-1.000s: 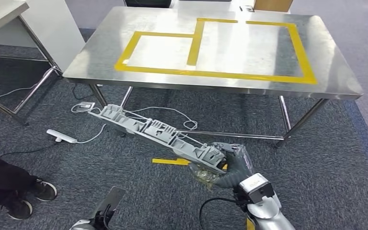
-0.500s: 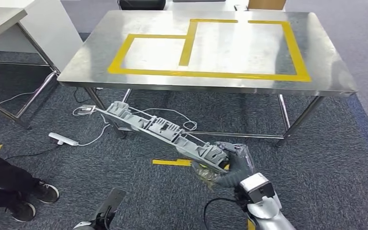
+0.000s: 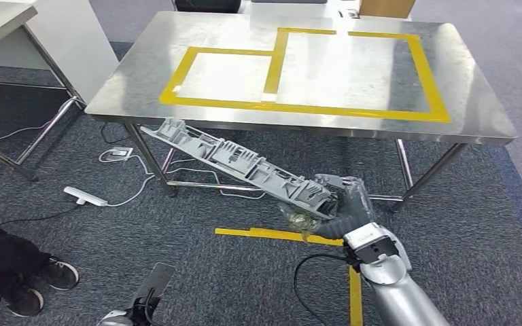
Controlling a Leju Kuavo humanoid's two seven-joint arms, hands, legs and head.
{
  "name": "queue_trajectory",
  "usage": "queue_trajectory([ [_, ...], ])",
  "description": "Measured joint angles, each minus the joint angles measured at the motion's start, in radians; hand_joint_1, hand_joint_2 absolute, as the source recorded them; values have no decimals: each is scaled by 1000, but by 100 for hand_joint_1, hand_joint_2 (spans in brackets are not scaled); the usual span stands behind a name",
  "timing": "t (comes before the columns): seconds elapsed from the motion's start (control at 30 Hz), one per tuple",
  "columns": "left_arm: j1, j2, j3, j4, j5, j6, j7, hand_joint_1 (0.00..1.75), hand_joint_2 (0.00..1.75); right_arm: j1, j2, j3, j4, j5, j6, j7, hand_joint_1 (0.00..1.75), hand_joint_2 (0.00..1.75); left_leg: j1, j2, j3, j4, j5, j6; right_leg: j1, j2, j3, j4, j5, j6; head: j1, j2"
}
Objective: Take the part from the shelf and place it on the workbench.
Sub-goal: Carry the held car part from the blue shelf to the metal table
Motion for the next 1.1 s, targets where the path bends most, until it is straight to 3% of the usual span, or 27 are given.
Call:
queue_trajectory([
  [0.07,-5,-2,-1,0,-2,-1,2,0,0,-19,-5,-1,4,14,-4,9,175,175,-1,0,0,0,-2,6,-1,0,-73,140,-53,5,2,0],
  [0.1,-5,-4,-1,0,-2,0,2,0,0,-24,-7,-2,7,20,-5,14,175,175,-1,-1,1,1,-3,7,-1,0,-99,185,-61,6,2,0],
  [0.13,-5,-5,-1,0,-2,0,3,0,0,-28,-10,-3,10,24,-6,16,175,175,-1,-2,2,1,-3,7,-1,-1,-109,193,-48,6,3,0],
  [0.17,-6,-5,-1,0,-2,0,3,0,0,-31,-12,-5,12,27,-7,18,175,175,-1,-3,3,1,-5,7,-1,-1,-98,159,-16,4,2,0],
  [0.23,-6,-6,-1,0,-2,0,3,0,0,-38,-15,-9,14,29,-8,19,175,175,-1,-6,8,1,-8,3,0,-1,-42,25,60,-2,2,0],
  [0.27,-7,-7,-1,0,-3,0,3,0,0,-42,-16,-10,14,29,-8,19,175,175,-3,-7,9,3,-10,-1,1,-1,-13,-35,82,-5,3,0],
  [0.33,-9,-7,-1,0,-5,1,4,0,0,-51,-17,-12,17,31,-11,18,175,175,-6,-6,4,5,-10,-10,3,1,12,-86,88,-12,2,0],
  [0.4,-11,-7,-1,0,-8,2,7,0,0,-60,-18,-14,20,38,-17,17,175,175,-7,-5,1,4,-8,-20,2,3,13,-92,87,-21,1,0],
  [0.47,-14,-7,-2,0,-10,6,10,0,0,-76,-18,-16,21,45,-25,17,175,175,-7,-4,-9,27,-28,-31,-3,3,15,-97,90,-30,-2,0],
  [0.57,-18,-7,-5,0,-16,8,14,0,0,-112,-18,-20,16,47,-32,23,175,175,-5,-3,-84,187,-110,-43,-5,3,17,-98,89,-37,-7,0],
  [0.6,-19,-7,-6,0,-18,5,15,0,0,-123,-18,-22,14,47,-35,29,175,175,-5,-3,-110,240,-125,-43,-5,4,19,-98,88,-39,-7,0],
  [0.63,-20,-7,-8,0,-19,2,14,0,0,-134,-18,-24,11,48,-37,36,175,175,-5,-3,-125,266,-123,-43,-4,4,21,-98,85,-41,-7,0],
  [0.67,-22,-7,-11,0,-19,-1,13,0,0,-145,-18,-27,9,48,-39,43,175,175,-5,-3,-123,257,-101,-40,-3,5,24,-98,83,-42,-7,0],
  [0.7,-25,-7,-14,0,-19,-4,13,0,0,-155,-18,-29,5,48,-39,48,175,175,-6,-3,-104,214,-66,-36,-2,6,28,-98,80,-42,-7,0],
  [0.77,-33,-7,-18,0,-19,-4,12,0,0,-177,-18,-32,-3,46,-37,53,175,175,-9,-2,-48,92,-4,-23,1,7,36,-97,74,-38,-6,0],
  [0.83,-42,-8,-22,0,-19,-3,12,0,0,-196,-18,-36,-9,45,-35,55,175,175,-13,-1,-13,19,6,-13,4,7,36,-97,71,-30,-6,0],
  [0.97,-47,-9,-25,0,-19,-2,11,0,0,-209,-19,-40,-19,44,-30,59,175,175,-8,-2,-1,-1,-1,-1,6,5,25,-80,55,-12,-3,0],
  [1.0,-49,-9,-25,0,-19,-2,11,0,0,-211,-19,-40,-21,44,-30,59,175,175,-5,-2,1,-3,-2,3,6,4,5,-42,35,-8,-1,0],
  [1.1,-51,-13,-26,-1,-18,0,12,0,0,-205,-19,-41,-23,36,-29,59,175,175,-5,-2,5,-3,-8,12,2,4,-109,157,-37,0,2,0],
])
